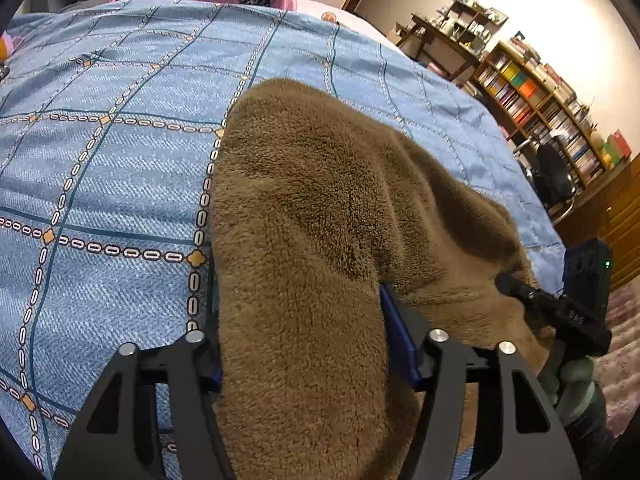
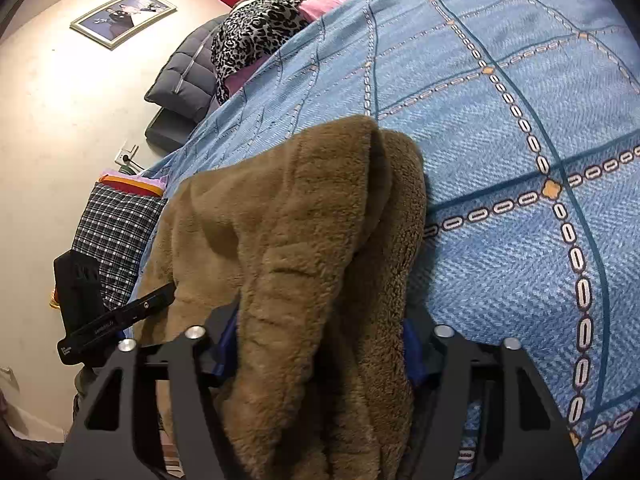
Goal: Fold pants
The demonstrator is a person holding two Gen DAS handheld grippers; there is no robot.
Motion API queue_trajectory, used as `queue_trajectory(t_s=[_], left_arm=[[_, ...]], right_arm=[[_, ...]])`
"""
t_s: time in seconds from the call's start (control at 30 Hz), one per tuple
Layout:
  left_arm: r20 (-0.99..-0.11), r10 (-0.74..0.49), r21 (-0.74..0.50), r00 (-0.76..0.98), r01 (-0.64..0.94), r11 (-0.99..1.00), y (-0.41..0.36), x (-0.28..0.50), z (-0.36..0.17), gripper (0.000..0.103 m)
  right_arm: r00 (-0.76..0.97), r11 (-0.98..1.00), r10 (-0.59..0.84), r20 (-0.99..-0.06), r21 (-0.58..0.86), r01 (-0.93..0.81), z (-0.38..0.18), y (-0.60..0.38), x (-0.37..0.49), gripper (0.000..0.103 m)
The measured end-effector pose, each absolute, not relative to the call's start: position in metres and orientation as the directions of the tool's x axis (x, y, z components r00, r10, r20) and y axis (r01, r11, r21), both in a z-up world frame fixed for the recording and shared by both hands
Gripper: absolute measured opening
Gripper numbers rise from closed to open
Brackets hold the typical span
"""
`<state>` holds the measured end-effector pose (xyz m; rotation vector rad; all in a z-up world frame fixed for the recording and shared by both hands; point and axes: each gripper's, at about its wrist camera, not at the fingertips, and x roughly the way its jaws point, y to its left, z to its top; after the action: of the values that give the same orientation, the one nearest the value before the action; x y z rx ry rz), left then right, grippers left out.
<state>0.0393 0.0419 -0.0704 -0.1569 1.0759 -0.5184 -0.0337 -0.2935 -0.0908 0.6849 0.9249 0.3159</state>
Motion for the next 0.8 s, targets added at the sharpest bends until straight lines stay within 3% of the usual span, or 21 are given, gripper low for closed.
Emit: queue_trajectory(t_s=[0.23, 0.8], left_arm=[[-0.779, -0.49, -0.376, 0.392, 0.334, 0.864, 0.04, 0.044, -0.053, 0.05], [-0.736, -0.549, -0.401, 0.396, 0.398, 0.825, -0.037, 0.117, -0.032, 0.048]], right_arm=[[0.604, 0.749, 0.522, -0.602, 0.662, 0.013, -0.072, -0.296, -0.034, 0.053], [0.721, 0.793, 0.403, -0.564, 0.609, 0.034, -0.036, -0.361, 0.018, 0.053]])
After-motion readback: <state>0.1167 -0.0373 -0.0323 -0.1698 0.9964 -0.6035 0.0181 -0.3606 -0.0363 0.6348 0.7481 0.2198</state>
